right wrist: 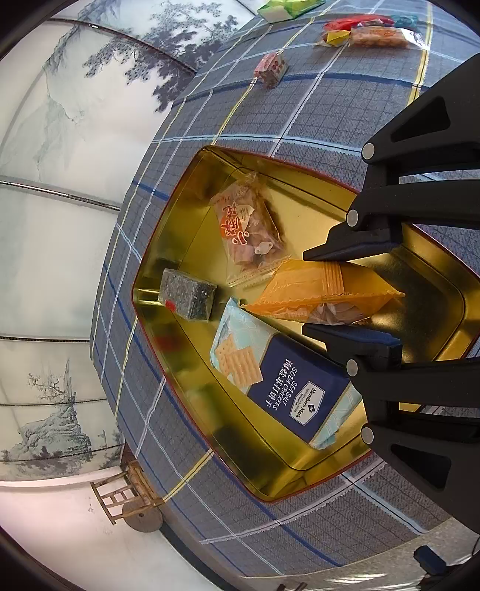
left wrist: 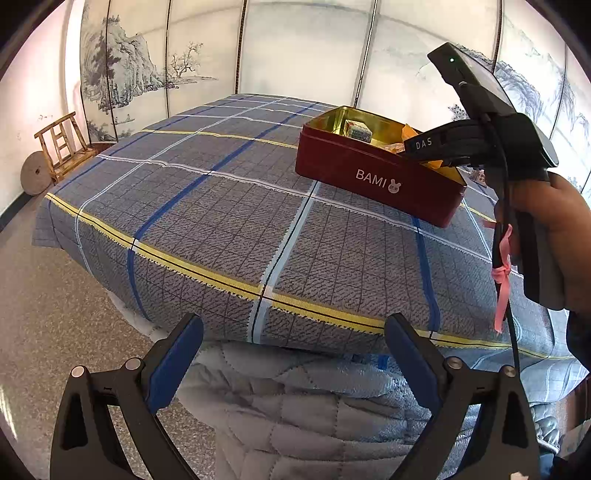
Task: Organize snacks
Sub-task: 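Carry the orange candy over the tin and open the right gripper, then grasp the pink-and-white wrapped cake with the left gripper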
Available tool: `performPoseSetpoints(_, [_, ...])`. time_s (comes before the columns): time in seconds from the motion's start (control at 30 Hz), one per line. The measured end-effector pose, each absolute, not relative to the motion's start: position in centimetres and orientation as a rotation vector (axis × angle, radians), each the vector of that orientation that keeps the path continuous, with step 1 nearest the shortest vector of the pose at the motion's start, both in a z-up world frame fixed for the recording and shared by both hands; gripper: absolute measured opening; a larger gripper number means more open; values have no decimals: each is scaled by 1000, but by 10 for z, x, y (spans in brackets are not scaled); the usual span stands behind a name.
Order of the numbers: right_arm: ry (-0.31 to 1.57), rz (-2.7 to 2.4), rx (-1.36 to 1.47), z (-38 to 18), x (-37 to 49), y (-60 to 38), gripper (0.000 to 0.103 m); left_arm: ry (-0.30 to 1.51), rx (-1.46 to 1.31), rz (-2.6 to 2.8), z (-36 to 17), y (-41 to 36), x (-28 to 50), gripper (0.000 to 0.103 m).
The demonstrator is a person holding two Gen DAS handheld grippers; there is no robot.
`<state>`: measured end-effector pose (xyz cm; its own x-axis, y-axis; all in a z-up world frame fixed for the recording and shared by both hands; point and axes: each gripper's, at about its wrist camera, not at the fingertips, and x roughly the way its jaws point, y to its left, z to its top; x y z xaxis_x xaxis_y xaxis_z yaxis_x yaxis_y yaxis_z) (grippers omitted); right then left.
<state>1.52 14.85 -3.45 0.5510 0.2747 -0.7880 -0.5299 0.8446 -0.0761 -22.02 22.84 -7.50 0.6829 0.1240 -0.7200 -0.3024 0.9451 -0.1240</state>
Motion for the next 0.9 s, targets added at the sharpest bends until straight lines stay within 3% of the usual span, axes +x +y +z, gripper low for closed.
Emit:
performPoseSetpoints(0.4, [852,463,-322,-33,15,148,40,785,-227,258,-73,225,-224,97])
performPoseSetpoints(0.47, [843,475,-306,-31,13,146,47,785,-220,263,-72,224,-224,97])
performPoseSetpoints(0.53, [812,494,-294,-27,7,142,68,785,-209,267,-70,222,-224,97])
performPoseSetpoints(0.67, [722,521,-256,-8,-3,120,69,783,-171,266,-65,215,-219,97])
performPoseSetpoints(0.8, [648,463,-179,4,3,60,89,770,-108,238,-54,201,-206,97])
performPoseSetpoints(0.9, [648,346,-120,-5,25,-10,91,746,-60,197,-39,183,-186,97])
